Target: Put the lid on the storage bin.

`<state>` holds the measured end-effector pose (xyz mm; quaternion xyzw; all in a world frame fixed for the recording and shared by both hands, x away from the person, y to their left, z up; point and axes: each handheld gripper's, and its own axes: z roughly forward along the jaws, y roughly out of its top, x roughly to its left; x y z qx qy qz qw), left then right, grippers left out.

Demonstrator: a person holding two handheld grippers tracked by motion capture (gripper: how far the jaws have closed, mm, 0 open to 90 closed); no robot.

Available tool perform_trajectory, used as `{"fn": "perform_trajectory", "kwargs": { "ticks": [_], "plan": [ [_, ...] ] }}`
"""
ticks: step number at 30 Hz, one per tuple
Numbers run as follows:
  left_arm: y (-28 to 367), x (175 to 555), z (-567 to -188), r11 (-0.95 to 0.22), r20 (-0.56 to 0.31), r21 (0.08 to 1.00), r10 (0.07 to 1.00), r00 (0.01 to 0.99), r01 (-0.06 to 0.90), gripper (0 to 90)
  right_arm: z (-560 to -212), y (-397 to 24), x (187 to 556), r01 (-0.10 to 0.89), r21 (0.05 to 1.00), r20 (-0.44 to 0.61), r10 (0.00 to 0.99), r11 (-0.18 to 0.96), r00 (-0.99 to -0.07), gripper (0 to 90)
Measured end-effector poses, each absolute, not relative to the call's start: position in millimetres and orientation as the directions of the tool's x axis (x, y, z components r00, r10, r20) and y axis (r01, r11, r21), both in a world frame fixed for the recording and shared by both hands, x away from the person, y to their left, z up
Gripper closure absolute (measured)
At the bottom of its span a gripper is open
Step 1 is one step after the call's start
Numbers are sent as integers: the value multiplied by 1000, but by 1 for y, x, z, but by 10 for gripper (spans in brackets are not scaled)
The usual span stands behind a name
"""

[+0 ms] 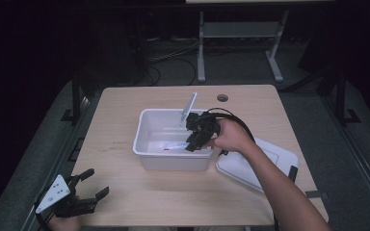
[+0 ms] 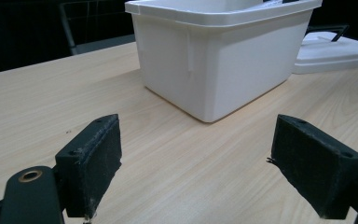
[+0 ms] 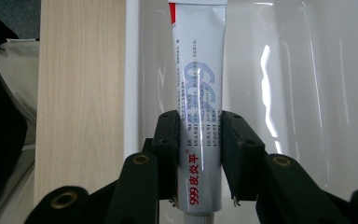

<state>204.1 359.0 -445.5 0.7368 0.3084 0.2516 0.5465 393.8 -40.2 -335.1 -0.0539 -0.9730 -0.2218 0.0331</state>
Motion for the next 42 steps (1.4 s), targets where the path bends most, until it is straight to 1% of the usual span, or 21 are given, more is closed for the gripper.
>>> {"fn": "perform_trajectory", "kwargs": {
  "ticks": [18,22,31,42],
  "plan": [
    [359,204,-445,-219,40,959,730,682,178,157,-354,-40,397,133,413,104,99,901,-990,680],
    [358,204,-445,-219,40,959,730,682,178,157,-360,-39,398,134,394,107,99,910,-989,680],
    [359,204,-445,-220,41,959,730,682,177,157,-364,-37,400,144,389,114,107,910,-988,681],
    [359,204,-445,-220,43,960,731,682,175,157,-367,-32,400,133,380,111,98,915,-989,680]
  ]
}}
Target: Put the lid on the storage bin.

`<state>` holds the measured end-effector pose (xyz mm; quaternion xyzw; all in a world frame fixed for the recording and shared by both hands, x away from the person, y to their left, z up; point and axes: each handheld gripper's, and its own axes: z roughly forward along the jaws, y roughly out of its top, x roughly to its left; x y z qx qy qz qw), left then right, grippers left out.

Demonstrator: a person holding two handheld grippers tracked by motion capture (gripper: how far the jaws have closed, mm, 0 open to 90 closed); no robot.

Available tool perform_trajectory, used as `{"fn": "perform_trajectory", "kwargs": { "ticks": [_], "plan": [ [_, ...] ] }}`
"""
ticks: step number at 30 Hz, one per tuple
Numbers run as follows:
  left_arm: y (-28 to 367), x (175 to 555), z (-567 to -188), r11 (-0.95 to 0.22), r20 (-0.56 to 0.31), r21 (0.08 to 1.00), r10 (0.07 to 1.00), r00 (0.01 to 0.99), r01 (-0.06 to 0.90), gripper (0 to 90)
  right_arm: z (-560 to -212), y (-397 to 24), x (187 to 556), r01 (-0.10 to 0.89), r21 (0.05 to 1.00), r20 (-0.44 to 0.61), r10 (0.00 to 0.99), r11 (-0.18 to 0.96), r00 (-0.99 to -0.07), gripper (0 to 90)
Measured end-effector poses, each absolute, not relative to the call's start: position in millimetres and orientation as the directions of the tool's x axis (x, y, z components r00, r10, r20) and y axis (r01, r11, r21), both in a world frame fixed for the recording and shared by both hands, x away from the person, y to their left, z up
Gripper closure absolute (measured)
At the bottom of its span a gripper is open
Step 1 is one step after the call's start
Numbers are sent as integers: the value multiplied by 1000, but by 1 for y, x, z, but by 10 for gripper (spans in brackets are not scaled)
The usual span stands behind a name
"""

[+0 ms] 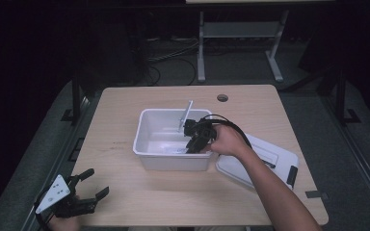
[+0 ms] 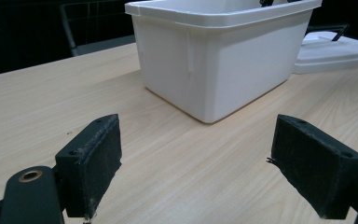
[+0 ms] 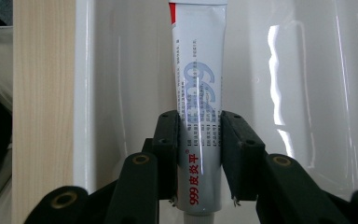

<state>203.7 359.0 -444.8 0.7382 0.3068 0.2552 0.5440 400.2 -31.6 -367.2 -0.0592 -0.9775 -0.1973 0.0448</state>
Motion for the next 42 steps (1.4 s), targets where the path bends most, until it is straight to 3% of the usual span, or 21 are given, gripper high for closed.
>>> {"fn": "perform_trajectory", "kwargs": {
  "ticks": [22,42],
  "plan": [
    [360,203,-444,-219,45,961,731,681,171,157,-369,-20,400,134,376,105,102,917,-989,664],
    [358,204,-444,-220,44,960,728,684,173,157,-322,-39,395,145,424,38,142,894,-989,557]
  ]
}}
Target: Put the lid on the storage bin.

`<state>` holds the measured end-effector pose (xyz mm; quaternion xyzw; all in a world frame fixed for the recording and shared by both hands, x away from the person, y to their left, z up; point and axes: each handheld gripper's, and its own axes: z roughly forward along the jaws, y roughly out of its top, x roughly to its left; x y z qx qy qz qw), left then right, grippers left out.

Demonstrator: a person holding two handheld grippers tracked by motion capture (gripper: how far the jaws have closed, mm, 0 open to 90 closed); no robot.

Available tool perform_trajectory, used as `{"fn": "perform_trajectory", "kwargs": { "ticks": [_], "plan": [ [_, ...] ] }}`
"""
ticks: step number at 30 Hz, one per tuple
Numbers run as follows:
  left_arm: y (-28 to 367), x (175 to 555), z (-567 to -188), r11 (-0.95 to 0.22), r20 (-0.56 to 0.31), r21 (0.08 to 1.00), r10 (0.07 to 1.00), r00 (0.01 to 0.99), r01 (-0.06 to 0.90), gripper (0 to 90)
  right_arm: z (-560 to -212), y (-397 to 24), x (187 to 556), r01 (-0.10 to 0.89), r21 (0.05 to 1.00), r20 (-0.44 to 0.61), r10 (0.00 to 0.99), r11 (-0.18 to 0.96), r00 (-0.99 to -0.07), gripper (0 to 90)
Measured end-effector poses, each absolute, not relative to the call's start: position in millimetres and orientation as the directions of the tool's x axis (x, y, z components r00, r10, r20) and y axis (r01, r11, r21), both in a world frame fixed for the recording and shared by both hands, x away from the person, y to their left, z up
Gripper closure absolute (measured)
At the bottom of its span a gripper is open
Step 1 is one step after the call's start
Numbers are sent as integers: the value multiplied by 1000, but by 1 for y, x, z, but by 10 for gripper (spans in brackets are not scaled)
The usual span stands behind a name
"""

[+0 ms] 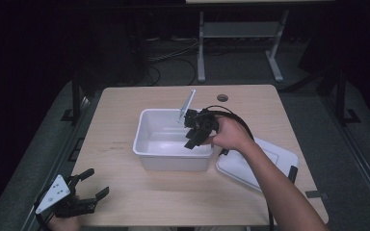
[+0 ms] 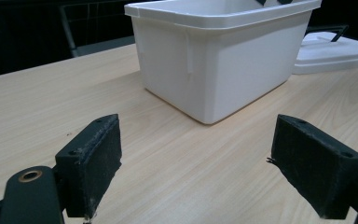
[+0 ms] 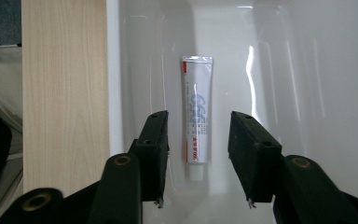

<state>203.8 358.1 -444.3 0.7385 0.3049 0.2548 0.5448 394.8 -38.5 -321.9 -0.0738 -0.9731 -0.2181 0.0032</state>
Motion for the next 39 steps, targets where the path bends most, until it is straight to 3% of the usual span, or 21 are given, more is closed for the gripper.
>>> {"fn": "perform_trajectory", "kwargs": {
  "ticks": [18,39],
  "plan": [
    [355,204,-444,-228,47,958,725,687,175,157,-276,-78,387,198,468,-8,228,861,-974,403],
    [352,205,-445,-240,53,954,721,691,178,157,-259,-135,376,268,501,-22,322,823,-947,328]
  ]
}}
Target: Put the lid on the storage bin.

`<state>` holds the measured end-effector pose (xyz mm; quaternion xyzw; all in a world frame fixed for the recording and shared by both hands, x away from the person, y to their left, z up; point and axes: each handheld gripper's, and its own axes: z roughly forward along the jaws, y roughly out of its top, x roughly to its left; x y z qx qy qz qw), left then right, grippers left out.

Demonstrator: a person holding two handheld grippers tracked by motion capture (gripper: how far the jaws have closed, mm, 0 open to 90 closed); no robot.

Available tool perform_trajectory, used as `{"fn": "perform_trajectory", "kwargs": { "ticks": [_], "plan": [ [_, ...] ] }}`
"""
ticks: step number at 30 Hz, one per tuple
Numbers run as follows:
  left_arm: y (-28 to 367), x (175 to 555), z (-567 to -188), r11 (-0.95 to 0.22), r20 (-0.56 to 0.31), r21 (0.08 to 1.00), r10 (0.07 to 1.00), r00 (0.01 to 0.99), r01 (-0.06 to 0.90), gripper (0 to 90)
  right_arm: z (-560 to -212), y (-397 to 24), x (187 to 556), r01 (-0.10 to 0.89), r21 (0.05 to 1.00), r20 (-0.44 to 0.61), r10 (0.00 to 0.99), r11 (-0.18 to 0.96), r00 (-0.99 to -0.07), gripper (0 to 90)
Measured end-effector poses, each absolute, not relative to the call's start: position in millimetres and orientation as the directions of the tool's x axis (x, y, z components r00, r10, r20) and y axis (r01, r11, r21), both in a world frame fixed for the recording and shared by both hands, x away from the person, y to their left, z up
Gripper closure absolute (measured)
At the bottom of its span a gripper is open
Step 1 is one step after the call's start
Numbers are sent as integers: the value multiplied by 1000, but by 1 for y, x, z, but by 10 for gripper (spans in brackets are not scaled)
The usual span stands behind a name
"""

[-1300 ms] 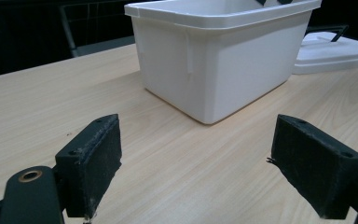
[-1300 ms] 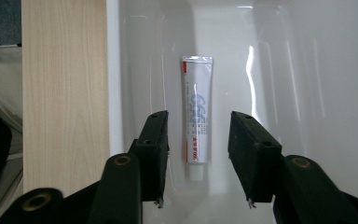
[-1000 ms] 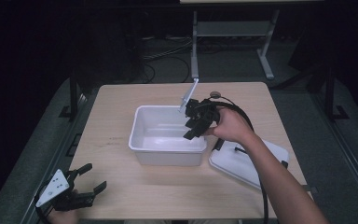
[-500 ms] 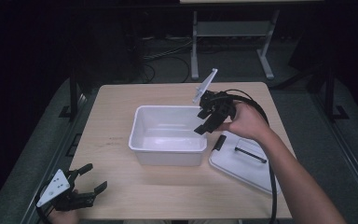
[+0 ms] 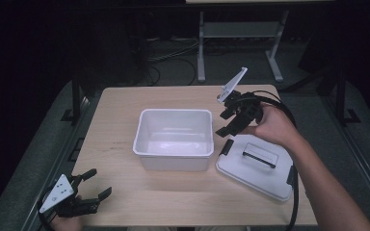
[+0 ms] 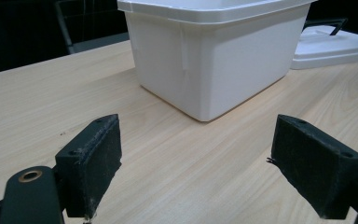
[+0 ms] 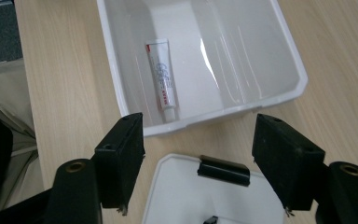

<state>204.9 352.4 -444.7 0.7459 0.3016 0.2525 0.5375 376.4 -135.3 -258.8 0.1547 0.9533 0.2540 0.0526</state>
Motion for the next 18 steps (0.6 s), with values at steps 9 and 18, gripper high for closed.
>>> {"fn": "perform_trajectory", "kwargs": {
  "ticks": [9,18],
  "plan": [
    [352,204,-445,-242,55,954,722,689,178,157,-266,-158,372,310,500,-15,366,809,-931,309],
    [351,205,-445,-245,56,953,722,690,179,157,-278,-179,369,346,502,-3,401,793,-916,302]
  ]
}}
